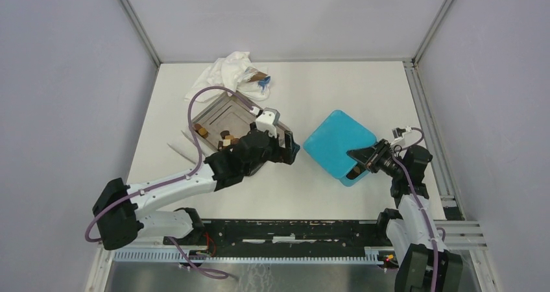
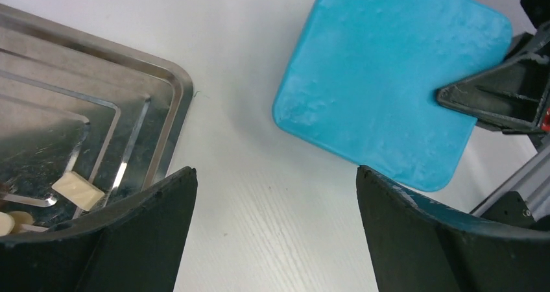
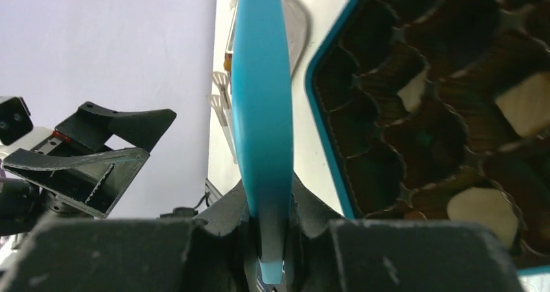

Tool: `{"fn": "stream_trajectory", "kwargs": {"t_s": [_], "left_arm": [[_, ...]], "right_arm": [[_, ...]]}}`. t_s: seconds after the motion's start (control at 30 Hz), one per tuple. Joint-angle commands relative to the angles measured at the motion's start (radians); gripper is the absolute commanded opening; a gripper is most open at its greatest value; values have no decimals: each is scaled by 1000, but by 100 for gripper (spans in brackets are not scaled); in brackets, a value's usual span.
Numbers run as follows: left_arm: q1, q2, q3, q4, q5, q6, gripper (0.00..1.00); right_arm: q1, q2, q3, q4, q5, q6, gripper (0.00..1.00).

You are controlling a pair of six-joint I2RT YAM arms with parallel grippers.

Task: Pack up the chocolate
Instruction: Close the box lid on the packing box.

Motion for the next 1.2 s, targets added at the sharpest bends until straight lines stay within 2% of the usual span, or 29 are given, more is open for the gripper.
{"fn": "stream_trajectory", "kwargs": {"t_s": [0.0, 0.43, 0.9, 1.17], "left_arm": [[64, 42, 39, 124, 101, -105, 98], [131, 245, 104, 212, 255, -151, 99], [159, 420, 228, 190, 283, -94, 95], [184, 552, 326, 185, 340, -108, 81]], "right_arm": [[-33, -17, -32, 85, 77, 91, 0], [-91, 22, -35, 79, 121, 75, 2], [-133, 43, -1, -4, 88, 5, 7], [-164, 52, 11, -51, 67, -39, 10]]}}
